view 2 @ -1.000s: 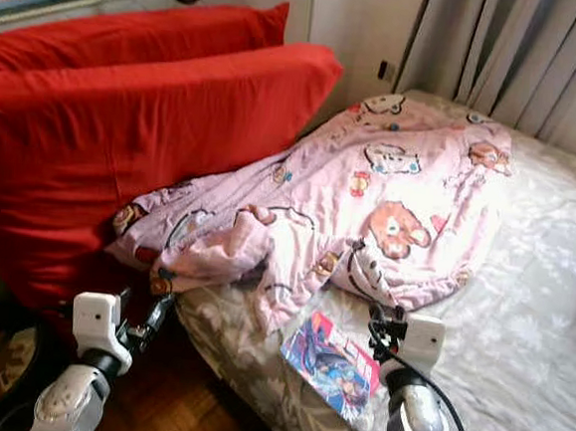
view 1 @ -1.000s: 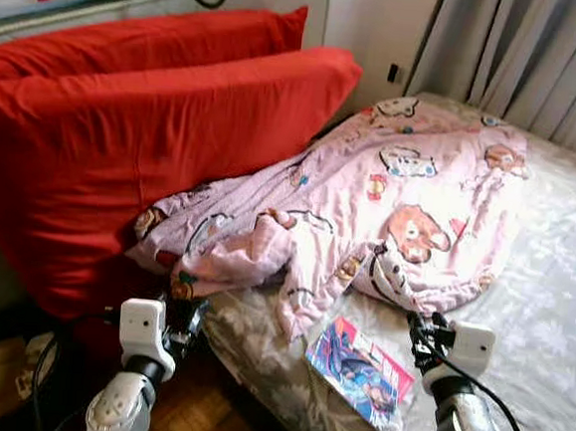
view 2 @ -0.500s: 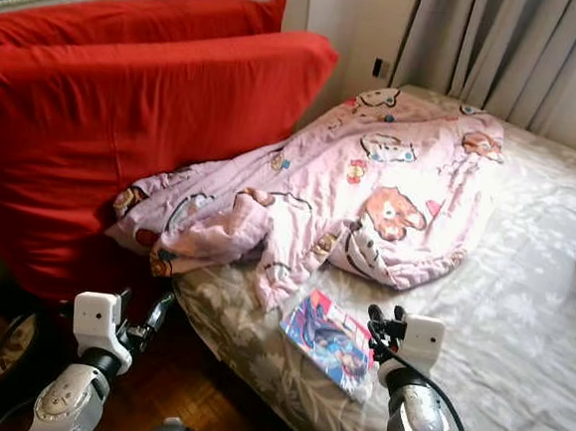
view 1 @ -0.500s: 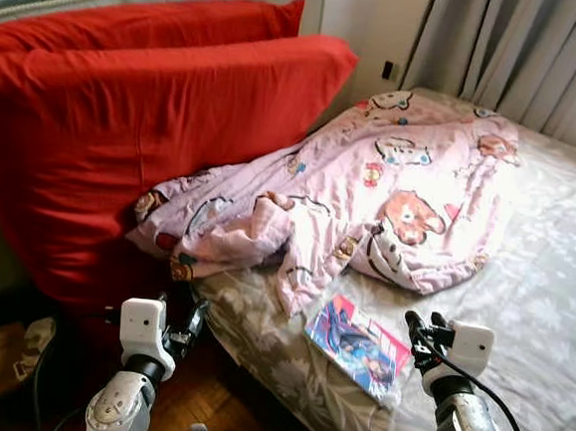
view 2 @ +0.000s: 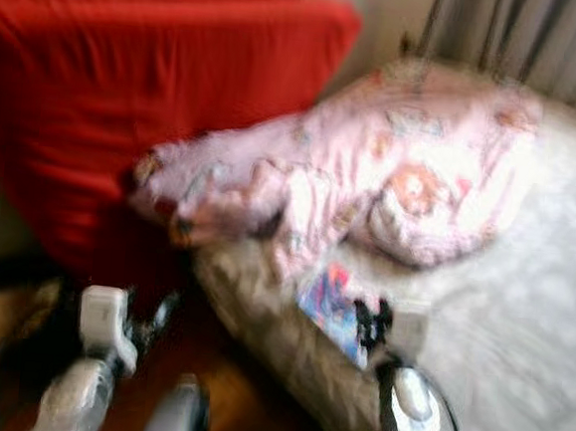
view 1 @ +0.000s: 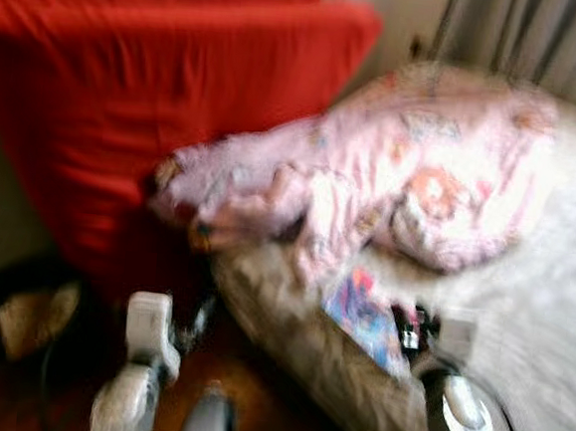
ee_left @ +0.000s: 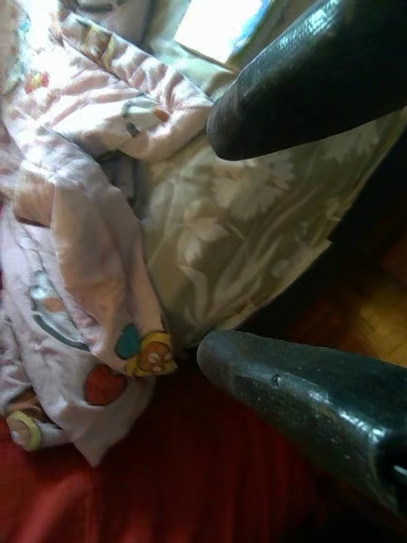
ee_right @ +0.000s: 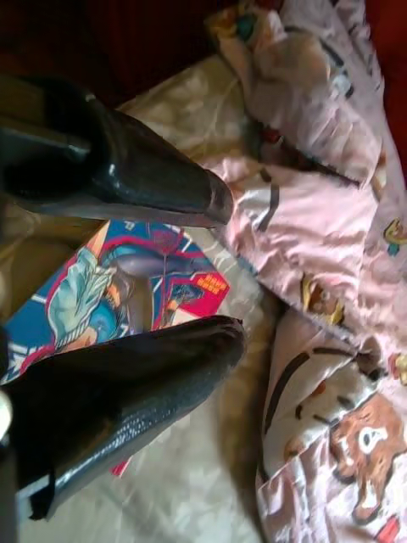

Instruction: Clean up the room

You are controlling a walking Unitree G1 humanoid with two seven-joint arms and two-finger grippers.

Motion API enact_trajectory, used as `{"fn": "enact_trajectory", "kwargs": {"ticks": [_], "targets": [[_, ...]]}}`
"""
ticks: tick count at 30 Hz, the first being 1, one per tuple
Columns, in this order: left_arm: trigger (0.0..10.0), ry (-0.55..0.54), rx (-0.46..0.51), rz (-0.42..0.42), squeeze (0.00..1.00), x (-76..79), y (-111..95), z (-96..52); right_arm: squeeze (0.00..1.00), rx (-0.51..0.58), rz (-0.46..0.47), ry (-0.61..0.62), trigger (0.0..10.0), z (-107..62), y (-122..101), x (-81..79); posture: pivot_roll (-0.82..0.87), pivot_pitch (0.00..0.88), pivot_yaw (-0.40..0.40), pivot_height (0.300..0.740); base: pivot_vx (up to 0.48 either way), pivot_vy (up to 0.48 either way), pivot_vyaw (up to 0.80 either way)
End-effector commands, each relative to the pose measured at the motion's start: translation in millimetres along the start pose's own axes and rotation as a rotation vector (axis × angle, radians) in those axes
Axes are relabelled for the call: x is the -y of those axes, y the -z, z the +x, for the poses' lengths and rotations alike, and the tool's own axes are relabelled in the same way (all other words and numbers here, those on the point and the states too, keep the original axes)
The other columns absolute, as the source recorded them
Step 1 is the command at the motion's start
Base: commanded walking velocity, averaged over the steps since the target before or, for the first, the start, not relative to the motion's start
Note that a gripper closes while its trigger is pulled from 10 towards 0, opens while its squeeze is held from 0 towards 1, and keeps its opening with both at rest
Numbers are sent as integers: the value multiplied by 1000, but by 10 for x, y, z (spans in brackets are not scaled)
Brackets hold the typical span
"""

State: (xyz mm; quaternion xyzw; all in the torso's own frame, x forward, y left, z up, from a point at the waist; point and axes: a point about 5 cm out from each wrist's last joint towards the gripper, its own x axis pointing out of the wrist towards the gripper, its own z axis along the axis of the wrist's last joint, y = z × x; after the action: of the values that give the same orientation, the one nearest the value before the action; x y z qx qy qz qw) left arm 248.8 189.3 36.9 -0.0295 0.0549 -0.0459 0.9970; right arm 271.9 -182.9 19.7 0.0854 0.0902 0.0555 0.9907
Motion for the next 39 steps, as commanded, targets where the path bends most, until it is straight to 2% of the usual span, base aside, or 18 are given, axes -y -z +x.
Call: {"fn": "enact_trajectory", "kwargs": {"ticks": [1,8,12,19,30,39], "targets": [[10000,14,17,16,0,8,-68,50,0,-18,7,-6,10000,12,19,-1,72,94,-3,642,0,0,0],[10000,15,15,6,0,27,-62,56,0,-6,28,23,10000,51,-5,6,73,100,-3,642,0,0,0],[10000,14,13,4,0,27,-55,56,0,-37,9,27,10000,35,41,1,73,100,-3,642,0,0,0],[10000,15,14,4,0,23,-57,49,0,-38,2,18,10000,-9,94,-28,74,108,-1,598,0,0,0],[10000,21,17,21,0,-22,-92,-3,0,-29,18,37,10000,-27,106,-10,94,134,15,598,0,0,0],[10000,45,14,12,0,-15,-113,35,0,-33,22,43,10000,-36,126,-10,98,128,15,598,0,0,0]]}}
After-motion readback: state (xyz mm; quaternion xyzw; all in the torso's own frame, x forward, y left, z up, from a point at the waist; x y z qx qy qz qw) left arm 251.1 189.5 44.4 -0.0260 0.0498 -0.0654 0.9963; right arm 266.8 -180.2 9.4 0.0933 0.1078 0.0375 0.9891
